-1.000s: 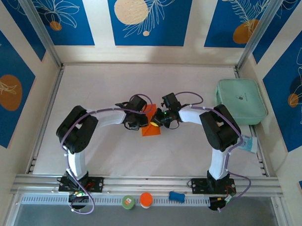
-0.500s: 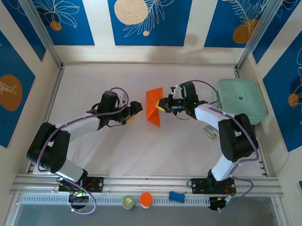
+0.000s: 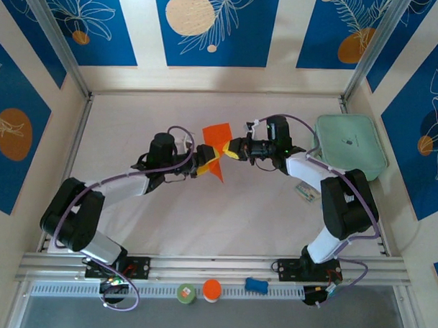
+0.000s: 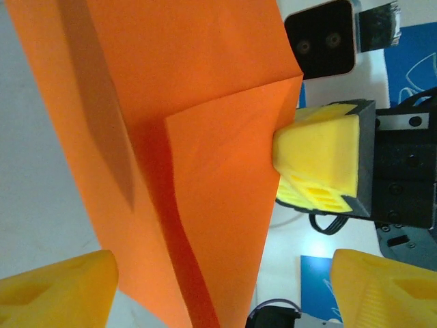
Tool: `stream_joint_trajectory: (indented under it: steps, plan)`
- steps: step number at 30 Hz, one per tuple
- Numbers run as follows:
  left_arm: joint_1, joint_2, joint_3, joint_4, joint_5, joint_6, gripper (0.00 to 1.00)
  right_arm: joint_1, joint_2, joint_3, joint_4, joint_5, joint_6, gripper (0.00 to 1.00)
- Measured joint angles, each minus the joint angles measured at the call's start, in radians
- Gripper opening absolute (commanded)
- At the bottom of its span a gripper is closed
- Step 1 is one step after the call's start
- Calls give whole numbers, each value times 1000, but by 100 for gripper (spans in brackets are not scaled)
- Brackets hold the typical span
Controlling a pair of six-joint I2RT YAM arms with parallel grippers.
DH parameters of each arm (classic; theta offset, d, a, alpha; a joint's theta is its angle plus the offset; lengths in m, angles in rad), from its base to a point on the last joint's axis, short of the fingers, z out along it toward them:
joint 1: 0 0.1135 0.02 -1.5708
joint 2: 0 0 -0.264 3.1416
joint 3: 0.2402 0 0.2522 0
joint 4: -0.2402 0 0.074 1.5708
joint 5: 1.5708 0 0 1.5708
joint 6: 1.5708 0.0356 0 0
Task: Fold a paper plane with a square sheet of paper (pick it up from the middle)
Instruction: Turn over the paper at the center of the table.
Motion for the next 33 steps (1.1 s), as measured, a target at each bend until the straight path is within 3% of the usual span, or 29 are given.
stream_joint_trajectory:
  steps: [12, 19, 23, 28, 33]
  plan:
    - [-2, 8, 3, 48, 22, -9, 36, -12, 0, -14, 24, -40, 27, 9]
    - [-2, 8, 9, 31, 7, -6, 13, -21, 0, -30, 19, -42, 34, 24]
    - [-2, 7, 19, -8, -9, 11, 5, -34, -2, -32, -17, -28, 14, 35]
    - [3, -7, 58, -158, -50, 87, 4, -71, -45, -40, -140, 53, -53, 47]
    - [5, -20, 204, -525, -190, 295, 4, -110, -124, -42, -289, 192, -160, 63]
